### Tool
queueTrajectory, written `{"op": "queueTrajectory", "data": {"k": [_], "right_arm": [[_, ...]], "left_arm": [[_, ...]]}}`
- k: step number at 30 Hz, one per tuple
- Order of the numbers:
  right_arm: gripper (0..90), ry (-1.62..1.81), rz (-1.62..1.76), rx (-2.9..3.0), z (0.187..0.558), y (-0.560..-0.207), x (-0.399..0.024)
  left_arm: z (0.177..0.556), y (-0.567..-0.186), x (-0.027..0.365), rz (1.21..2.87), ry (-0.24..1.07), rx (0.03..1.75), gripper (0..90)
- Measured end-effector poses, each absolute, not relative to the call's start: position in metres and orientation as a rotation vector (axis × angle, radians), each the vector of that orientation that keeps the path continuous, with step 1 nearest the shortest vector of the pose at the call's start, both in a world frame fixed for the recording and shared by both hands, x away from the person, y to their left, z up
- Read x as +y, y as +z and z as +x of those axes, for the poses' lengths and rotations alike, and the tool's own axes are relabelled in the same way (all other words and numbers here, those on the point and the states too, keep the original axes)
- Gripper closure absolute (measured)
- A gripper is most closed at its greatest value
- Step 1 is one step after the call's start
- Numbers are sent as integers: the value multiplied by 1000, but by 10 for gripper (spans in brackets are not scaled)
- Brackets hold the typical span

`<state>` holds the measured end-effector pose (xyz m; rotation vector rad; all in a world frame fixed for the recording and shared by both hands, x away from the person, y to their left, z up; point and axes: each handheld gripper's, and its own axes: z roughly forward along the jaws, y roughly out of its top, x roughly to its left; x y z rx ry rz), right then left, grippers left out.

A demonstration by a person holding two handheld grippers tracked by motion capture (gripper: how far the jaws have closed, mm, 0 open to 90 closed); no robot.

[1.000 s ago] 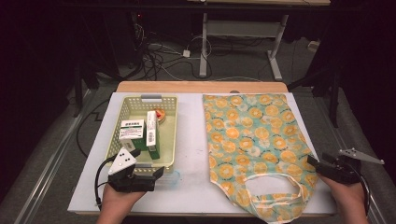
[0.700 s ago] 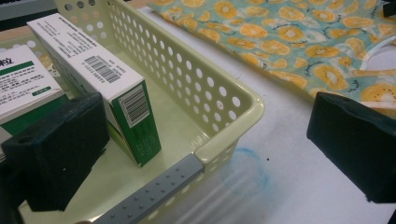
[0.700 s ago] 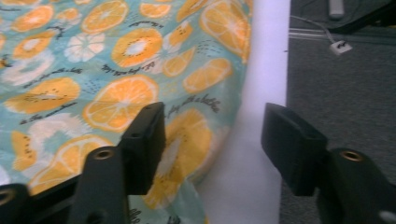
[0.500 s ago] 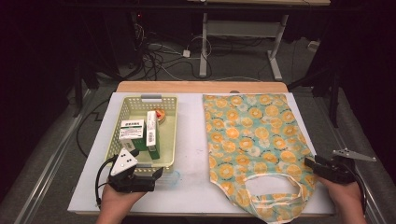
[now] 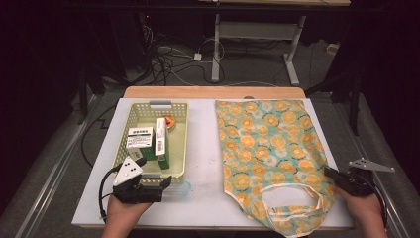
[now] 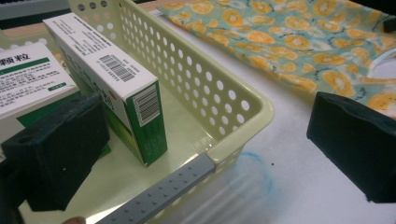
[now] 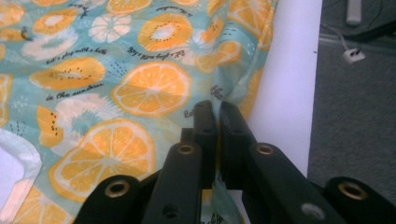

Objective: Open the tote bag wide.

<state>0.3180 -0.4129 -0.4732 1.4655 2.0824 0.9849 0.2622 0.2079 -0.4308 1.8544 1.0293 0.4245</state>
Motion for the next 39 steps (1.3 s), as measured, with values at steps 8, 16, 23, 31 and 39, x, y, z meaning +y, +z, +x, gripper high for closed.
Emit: {"op": "queueTrajectory", "data": {"k": [8, 16, 23, 31, 39], "right_arm": [[897, 1012, 1407, 2106, 303, -463, -392], [897, 1051, 1342, 2161, 284, -461, -354], [893, 1084, 1286, 2237, 270, -462, -328], [877, 1136, 1167, 2333, 250, -461, -291], [692, 1249, 1134, 2262, 243, -437, -291]], "left_arm": [[263, -431, 212, 1861, 413, 1017, 0], [259, -431, 207, 1856, 416, 1005, 0], [259, -430, 208, 1852, 408, 992, 0], [258, -430, 207, 1850, 401, 982, 0], [258, -429, 206, 1849, 404, 976, 0]]}}
